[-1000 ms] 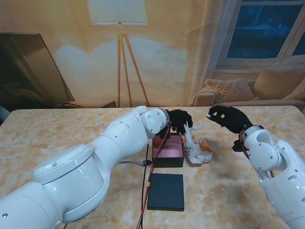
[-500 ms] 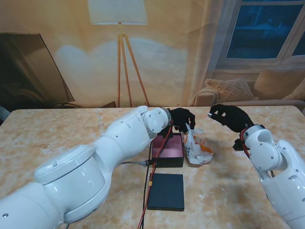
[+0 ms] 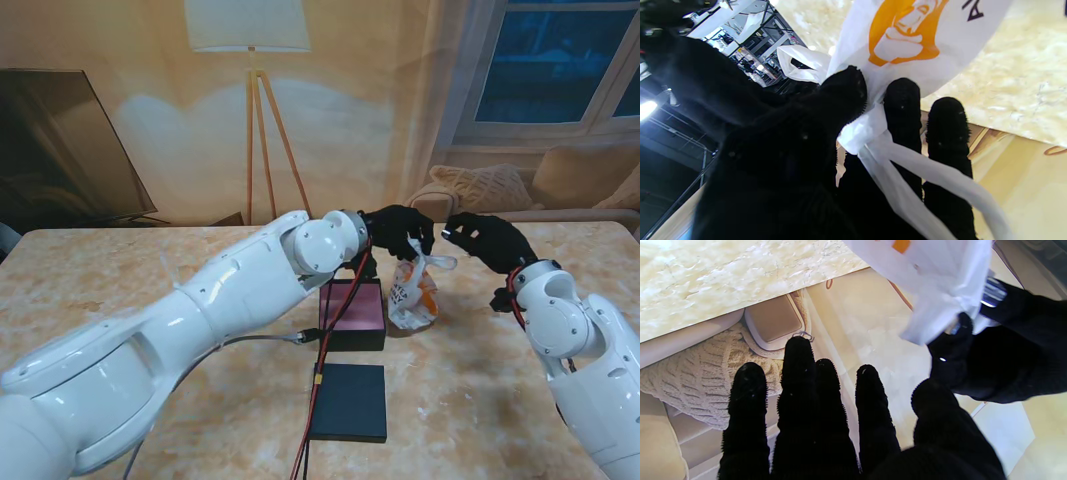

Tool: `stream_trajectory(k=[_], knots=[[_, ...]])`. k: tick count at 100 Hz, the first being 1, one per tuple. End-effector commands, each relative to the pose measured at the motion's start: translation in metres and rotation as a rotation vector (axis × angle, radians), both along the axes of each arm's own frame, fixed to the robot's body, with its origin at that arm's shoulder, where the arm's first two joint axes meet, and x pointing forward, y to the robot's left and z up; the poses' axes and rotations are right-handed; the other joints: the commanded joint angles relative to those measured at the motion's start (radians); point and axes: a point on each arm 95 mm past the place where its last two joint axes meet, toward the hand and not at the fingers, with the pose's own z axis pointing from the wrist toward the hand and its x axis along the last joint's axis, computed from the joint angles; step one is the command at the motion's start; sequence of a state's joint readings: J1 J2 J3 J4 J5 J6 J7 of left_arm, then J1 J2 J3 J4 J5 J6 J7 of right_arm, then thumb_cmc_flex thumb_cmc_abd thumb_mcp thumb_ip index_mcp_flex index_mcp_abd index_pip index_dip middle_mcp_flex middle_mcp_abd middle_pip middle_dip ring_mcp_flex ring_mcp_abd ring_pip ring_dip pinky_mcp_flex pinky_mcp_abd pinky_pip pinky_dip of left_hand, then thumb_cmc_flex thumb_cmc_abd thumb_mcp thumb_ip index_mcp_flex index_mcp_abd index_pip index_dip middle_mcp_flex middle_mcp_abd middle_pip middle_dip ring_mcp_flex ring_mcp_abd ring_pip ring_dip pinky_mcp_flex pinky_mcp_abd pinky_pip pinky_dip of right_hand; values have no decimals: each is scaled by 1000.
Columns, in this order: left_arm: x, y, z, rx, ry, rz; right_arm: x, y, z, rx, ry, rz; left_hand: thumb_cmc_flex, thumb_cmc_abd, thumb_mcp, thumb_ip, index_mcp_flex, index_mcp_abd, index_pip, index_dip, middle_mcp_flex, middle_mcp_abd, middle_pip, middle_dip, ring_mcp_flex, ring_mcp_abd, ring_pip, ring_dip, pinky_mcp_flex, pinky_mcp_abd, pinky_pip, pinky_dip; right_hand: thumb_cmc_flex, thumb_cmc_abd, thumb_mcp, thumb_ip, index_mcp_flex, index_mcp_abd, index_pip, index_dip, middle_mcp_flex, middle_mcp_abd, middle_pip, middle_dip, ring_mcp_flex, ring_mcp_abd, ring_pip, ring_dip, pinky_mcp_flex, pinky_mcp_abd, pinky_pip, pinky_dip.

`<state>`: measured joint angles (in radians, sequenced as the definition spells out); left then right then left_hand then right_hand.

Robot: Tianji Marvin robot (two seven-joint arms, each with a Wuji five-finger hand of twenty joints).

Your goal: Pack mini donuts into a plastic bag, tie the opening and put the bag into the gift box

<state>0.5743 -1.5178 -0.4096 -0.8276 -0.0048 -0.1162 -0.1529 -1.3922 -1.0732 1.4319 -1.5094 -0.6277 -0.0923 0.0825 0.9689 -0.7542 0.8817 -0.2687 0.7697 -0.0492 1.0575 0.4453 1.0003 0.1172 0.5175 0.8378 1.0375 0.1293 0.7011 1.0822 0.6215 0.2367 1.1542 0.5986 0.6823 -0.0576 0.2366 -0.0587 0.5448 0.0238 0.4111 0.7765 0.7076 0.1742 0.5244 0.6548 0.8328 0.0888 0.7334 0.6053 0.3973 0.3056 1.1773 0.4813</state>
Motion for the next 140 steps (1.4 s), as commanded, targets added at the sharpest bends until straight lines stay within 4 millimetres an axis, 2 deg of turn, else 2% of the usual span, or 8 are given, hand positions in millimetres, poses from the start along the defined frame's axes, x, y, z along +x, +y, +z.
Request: stream_trajectory(k=[1,29,50,71,94,118,140], knots=[[5,13,6,2,-13,12,-2,5,-3,14,11,10,33,13,-1,-3,-5,-24,26,15,20,-16,30,24,10,-18,23,22,-5,5,16,22,16,24,-17,26,10,6,3,12,-14,14,7,8,-18,10,-8,14,-10,15,-2,16],[-10,43,42,-45,-73,35,0,14,-10,71,17,6,40,22,-10,0,-9,-18,21,28,13,-9,29,36,4,-13,24,35,-15,14,19,27,32,26,-26,26,19,6,7,16,-5,11,13,8,-11,8,-2,16,-8,15,-3,15],[-24,67,64,-34,-141,32,4,29,-33,129,67,1,46,25,-16,3,-9,-13,15,38,11,-4,26,42,1,-8,25,42,-19,20,23,30,55,11,-28,20,24,1,17,12,-1,11,16,8,-7,10,2,17,-8,17,-6,12],[-35,87,76,0,-181,16,3,37,-50,178,113,-2,49,25,-19,5,-6,-13,10,44,13,-5,22,47,0,-7,24,43,-20,22,23,32,70,3,-29,15,25,0,32,0,1,13,10,4,-8,14,0,17,-16,22,-12,10],[-40,103,73,26,-192,16,-2,42,-60,205,120,8,50,27,-20,7,-6,-16,4,51,12,-7,18,52,-2,-7,24,46,-24,22,23,33,75,2,-31,13,21,-1,42,-11,3,12,8,4,-8,14,-2,17,-19,23,-17,9],[-42,113,58,45,-196,23,-6,50,-72,234,138,1,50,36,-24,9,-10,-23,-1,71,6,-13,15,65,-9,-8,23,50,-31,17,20,35,82,-3,-32,12,22,-1,52,-19,6,14,9,5,-7,16,-2,18,-22,25,-20,9],[-38,119,44,47,-182,52,-6,57,-73,250,168,14,59,56,-45,16,-20,-28,-12,95,-7,-19,9,75,-24,-6,22,63,-46,5,29,46,86,-4,-32,11,17,-2,58,-25,0,14,5,4,-12,17,-4,17,-27,25,-24,8]])
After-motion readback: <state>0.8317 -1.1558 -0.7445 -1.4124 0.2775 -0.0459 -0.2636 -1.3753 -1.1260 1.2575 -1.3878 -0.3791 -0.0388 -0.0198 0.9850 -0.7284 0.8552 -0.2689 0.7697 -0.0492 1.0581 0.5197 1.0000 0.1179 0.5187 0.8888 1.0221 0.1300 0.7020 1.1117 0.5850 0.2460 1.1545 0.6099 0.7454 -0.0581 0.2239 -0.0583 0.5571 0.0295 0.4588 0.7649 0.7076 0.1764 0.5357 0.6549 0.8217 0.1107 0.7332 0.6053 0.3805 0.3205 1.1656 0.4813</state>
